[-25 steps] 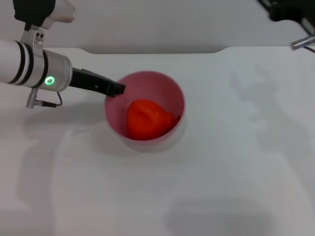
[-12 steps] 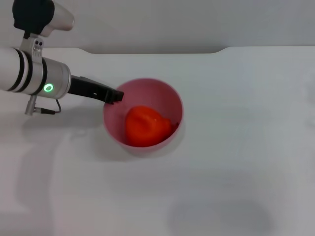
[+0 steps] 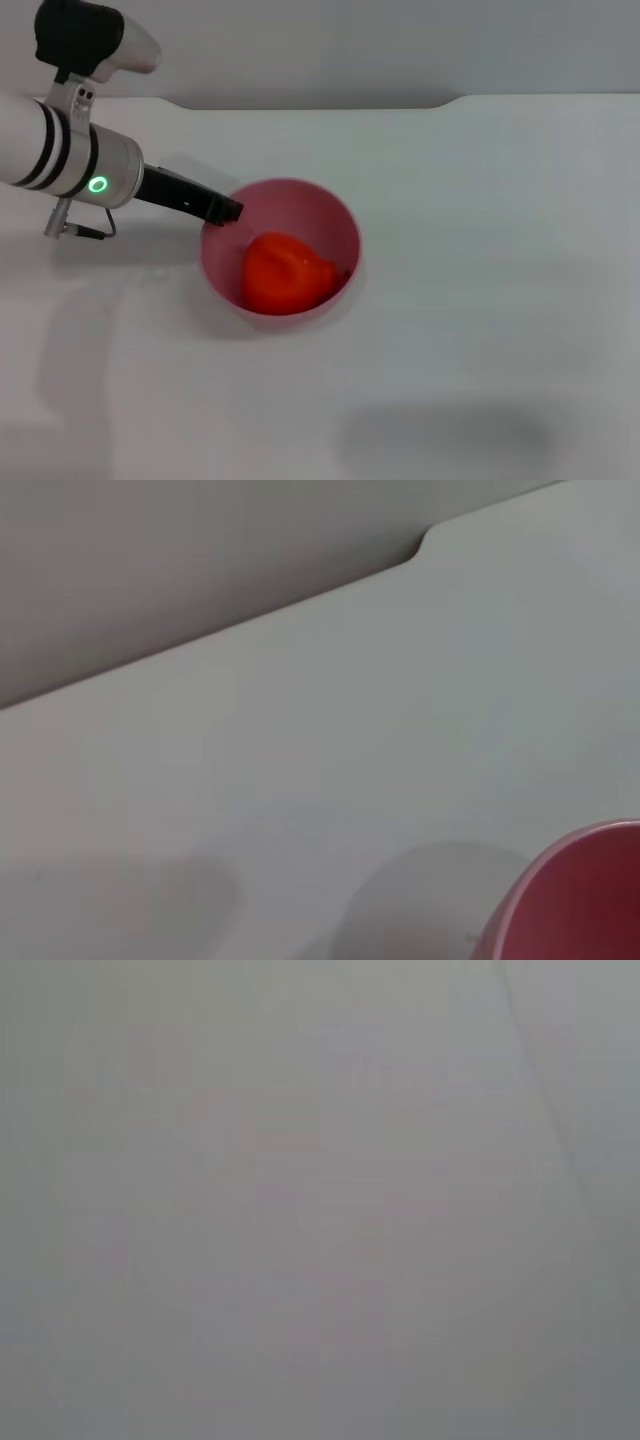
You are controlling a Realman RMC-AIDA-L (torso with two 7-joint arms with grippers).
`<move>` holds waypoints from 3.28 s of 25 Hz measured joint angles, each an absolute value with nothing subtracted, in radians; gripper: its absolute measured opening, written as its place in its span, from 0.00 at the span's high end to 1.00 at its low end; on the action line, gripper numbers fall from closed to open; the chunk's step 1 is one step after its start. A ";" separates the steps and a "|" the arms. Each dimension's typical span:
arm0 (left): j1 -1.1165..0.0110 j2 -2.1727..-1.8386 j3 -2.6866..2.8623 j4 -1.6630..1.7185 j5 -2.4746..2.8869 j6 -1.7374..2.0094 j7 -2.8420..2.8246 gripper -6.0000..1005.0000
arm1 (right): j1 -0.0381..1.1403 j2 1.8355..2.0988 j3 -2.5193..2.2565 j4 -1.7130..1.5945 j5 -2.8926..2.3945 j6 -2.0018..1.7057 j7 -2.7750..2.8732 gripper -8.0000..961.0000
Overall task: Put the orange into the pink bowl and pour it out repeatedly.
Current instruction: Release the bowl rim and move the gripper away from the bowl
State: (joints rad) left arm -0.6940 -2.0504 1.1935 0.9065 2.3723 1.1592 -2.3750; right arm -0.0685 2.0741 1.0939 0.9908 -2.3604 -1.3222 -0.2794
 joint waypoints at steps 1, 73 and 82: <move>-0.694 -2.051 1.193 0.903 2.375 1.159 -2.375 0.91 | -0.072 2.074 1.097 0.976 -2.358 -1.336 -0.264 0.29; -0.685 -2.048 1.223 0.899 2.376 1.201 -2.415 0.35 | -0.026 2.071 1.117 0.797 -2.364 -1.391 -0.123 0.30; -0.638 -2.048 1.220 1.054 2.377 1.249 -2.437 0.20 | -0.002 2.072 1.117 0.768 -2.360 -1.391 -0.121 0.29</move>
State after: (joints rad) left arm -0.6379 -2.0478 1.2197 1.0544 2.3767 1.2489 -2.4373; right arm -0.0016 2.0724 1.1167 0.7679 -2.3597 -1.3912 -0.1214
